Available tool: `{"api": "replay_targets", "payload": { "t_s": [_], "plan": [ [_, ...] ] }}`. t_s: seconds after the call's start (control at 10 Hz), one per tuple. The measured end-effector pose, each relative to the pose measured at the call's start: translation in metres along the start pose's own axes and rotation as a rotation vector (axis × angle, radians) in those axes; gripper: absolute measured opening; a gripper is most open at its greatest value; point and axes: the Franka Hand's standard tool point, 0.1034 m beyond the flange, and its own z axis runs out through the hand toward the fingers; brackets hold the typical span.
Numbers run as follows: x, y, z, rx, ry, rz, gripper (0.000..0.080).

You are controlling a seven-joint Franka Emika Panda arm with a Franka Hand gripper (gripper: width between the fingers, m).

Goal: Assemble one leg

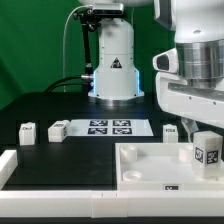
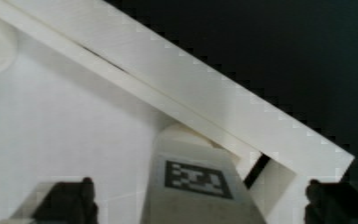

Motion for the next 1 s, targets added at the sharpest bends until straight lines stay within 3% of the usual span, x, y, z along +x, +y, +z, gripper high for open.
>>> {"api": "replay_targets", "payload": {
  "t_s": [0.6,0.8,1.0],
  "plan": [
    [0.007,-0.004,-0.001,-0.021,0.073,-0.928,0.0649],
    [0.014,0.003,-0.001,-0.033,0.073,-1.134,0.0649],
    [0.015,0.003,-0.001,-0.037,0.073,-1.174,0.0646]
  ]
}}
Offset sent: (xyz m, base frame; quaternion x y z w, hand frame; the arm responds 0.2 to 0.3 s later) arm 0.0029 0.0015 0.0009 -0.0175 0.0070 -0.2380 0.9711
